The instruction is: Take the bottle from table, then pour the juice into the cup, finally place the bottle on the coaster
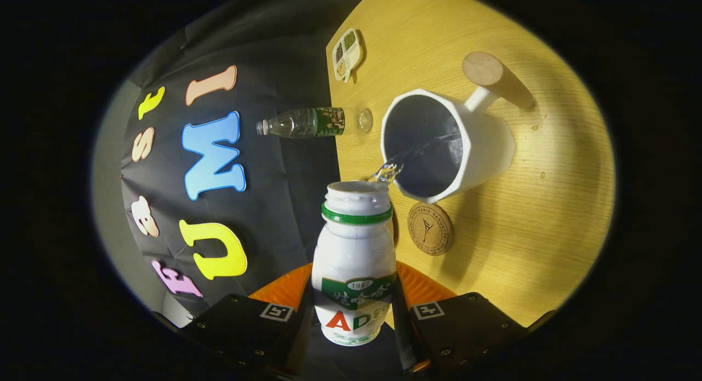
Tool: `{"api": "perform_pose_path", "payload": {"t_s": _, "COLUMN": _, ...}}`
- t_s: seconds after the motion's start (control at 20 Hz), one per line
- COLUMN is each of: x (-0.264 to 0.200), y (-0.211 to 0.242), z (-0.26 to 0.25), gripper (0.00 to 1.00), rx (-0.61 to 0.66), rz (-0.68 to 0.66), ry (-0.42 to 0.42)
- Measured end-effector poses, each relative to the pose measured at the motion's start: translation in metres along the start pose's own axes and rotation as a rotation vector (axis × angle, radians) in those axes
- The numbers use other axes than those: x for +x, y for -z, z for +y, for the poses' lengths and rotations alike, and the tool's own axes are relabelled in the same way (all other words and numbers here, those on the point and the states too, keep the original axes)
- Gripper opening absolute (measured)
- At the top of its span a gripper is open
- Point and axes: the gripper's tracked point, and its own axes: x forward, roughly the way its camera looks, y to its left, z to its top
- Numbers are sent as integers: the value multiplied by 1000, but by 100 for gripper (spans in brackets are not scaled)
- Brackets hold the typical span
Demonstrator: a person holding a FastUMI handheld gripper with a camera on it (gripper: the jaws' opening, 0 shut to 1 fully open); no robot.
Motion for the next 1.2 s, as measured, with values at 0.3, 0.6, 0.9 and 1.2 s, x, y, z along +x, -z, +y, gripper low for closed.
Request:
{"api": "perform_pose_path", "payload": {"t_s": 0.3, "x": -2, "y": 3, "z": 3, "gripper": 64, "rx": 41, "rz": -5, "ry": -13}}
{"api": "perform_pose_path", "payload": {"t_s": 0.6, "x": 0, "y": 3, "z": 5, "gripper": 64, "rx": 75, "rz": -19, "ry": -25}}
{"api": "perform_pose_path", "payload": {"t_s": 0.9, "x": 1, "y": 3, "z": 6, "gripper": 64, "rx": 81, "rz": -23, "ry": -40}}
{"api": "perform_pose_path", "payload": {"t_s": 1.2, "x": 4, "y": 6, "z": 9, "gripper": 64, "rx": 108, "rz": -32, "ry": -44}}
